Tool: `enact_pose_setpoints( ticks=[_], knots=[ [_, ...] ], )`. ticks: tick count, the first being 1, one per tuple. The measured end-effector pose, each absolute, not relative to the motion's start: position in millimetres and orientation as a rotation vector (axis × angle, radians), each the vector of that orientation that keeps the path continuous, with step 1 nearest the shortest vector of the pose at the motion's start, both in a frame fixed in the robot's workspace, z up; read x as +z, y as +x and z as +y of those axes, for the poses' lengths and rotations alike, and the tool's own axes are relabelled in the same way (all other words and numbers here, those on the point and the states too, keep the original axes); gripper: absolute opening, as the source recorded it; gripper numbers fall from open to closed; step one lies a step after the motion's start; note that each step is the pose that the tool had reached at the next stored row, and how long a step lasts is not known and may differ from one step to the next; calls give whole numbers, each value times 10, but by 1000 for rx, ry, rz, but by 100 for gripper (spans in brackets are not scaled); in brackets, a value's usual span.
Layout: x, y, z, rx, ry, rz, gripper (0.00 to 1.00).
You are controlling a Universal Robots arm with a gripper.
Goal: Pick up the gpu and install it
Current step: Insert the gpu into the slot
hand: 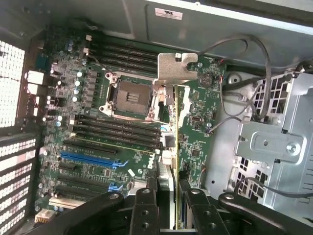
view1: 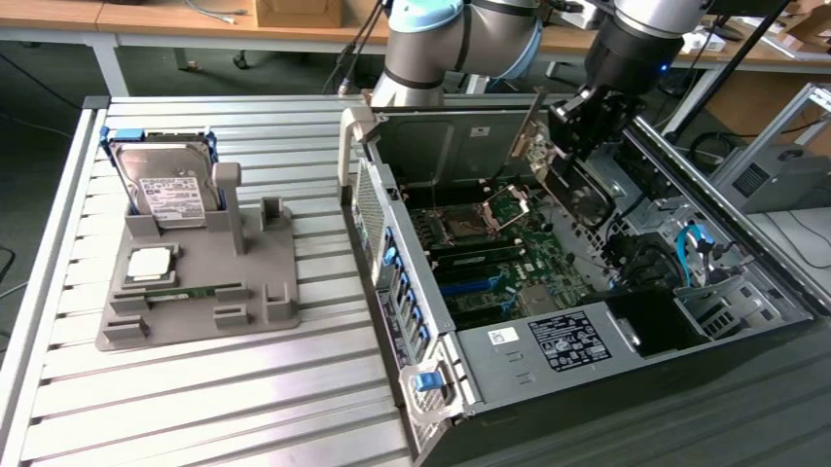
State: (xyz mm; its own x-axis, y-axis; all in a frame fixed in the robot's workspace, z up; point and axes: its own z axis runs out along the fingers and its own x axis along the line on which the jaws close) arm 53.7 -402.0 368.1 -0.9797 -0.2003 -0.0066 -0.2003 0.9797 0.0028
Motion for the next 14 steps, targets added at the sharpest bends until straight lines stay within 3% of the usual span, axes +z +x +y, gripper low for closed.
enact_pose_setpoints(
  ticks=[14],
  knots=[
    [3681,537,-4020,6,-602,3077,27]
  ],
)
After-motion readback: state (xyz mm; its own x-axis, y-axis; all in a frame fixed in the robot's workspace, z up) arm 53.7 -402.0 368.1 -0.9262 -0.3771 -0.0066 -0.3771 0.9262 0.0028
